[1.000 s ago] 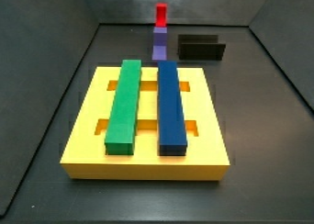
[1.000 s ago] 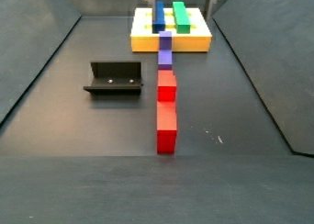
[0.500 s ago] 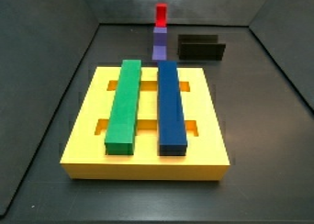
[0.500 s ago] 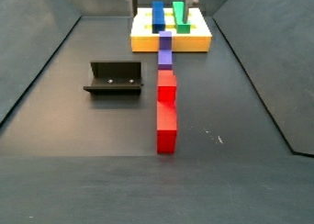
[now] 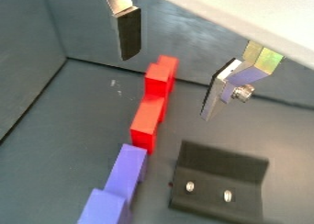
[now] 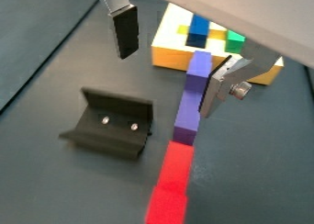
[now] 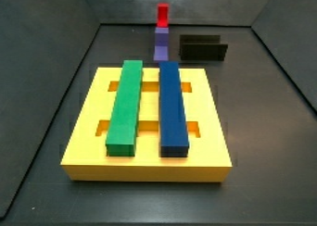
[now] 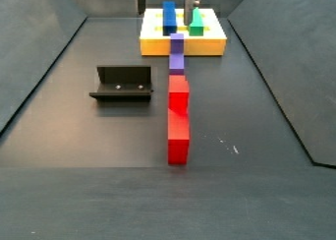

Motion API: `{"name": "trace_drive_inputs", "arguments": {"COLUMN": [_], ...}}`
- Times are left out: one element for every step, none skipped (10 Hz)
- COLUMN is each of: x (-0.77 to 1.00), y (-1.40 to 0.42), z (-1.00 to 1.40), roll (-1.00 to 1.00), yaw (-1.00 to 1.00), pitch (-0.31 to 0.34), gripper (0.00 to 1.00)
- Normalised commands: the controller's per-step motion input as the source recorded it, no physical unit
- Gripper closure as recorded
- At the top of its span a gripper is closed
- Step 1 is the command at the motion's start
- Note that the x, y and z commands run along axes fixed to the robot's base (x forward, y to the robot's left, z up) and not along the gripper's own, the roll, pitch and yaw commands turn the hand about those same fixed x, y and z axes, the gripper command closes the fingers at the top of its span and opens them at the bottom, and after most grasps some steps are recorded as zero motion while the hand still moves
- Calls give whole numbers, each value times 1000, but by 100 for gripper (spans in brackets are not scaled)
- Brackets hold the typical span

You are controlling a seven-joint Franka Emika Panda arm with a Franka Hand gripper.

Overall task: Pick up the purple object. Move up. Move to above the board. Insert the purple object.
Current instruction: Pick up the purple object.

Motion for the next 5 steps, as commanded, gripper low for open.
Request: {"name": "trace_drive_inputs", "arguments": {"x": [20,43,0,0,0], "y": [-217,-209,-234,-237,-266], "z": [-57,-34,-9,0,-29], "roll": [-106,-117,-120,-120,-61], "yaw": [-834,-823,-843,-846,-877], "pitch": [-46,-36,-61,-66,-39], "gripper": [0,0,0,0,0]}}
